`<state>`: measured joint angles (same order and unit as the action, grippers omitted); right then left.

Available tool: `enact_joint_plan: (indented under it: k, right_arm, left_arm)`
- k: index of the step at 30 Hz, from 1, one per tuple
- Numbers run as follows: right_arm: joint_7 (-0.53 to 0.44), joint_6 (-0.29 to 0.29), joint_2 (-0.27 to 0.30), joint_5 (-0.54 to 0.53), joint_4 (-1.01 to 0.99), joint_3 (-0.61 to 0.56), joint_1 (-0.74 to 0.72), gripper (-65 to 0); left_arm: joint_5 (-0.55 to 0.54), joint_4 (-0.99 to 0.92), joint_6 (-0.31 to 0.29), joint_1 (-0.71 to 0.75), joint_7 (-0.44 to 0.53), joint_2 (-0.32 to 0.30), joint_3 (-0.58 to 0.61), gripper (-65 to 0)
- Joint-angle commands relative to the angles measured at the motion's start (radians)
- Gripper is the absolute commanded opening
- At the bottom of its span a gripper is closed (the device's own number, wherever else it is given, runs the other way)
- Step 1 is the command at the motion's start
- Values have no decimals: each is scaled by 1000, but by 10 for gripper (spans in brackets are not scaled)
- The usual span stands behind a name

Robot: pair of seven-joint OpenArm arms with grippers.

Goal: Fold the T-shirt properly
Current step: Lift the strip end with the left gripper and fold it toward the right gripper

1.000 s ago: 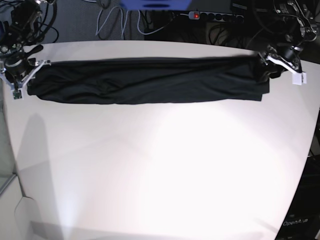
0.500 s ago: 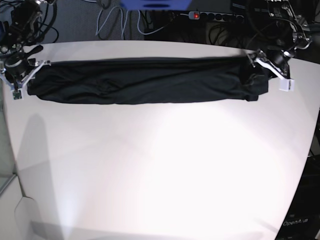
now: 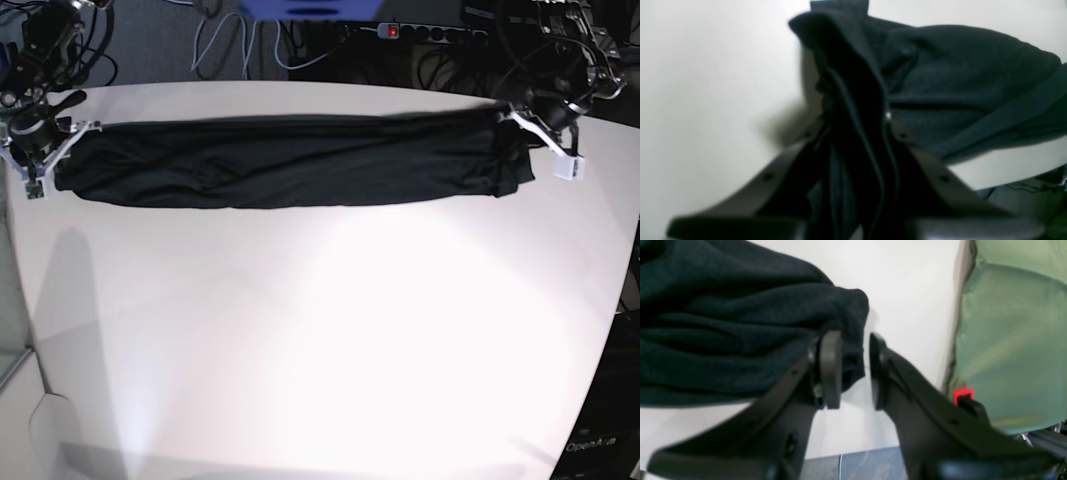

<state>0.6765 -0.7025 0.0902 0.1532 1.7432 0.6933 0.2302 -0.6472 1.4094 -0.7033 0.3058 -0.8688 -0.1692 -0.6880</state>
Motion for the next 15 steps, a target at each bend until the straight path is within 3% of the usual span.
enact_joint_plan:
  k: [1, 11, 15]
  right_arm:
    - [-18, 4, 12, -5, 19, 4, -5, -484]
    - [-18, 4, 10, -5, 19, 2, -4, -484]
    - [-18, 4, 10, -5, 19, 2, -4, -484]
  left_arm:
    - [14, 23, 5, 5, -23, -10, -2, -650]
    - [20, 324, 5, 11, -26, 76, -37, -650]
    - [23, 403, 5, 5, -96, 109, -35, -650]
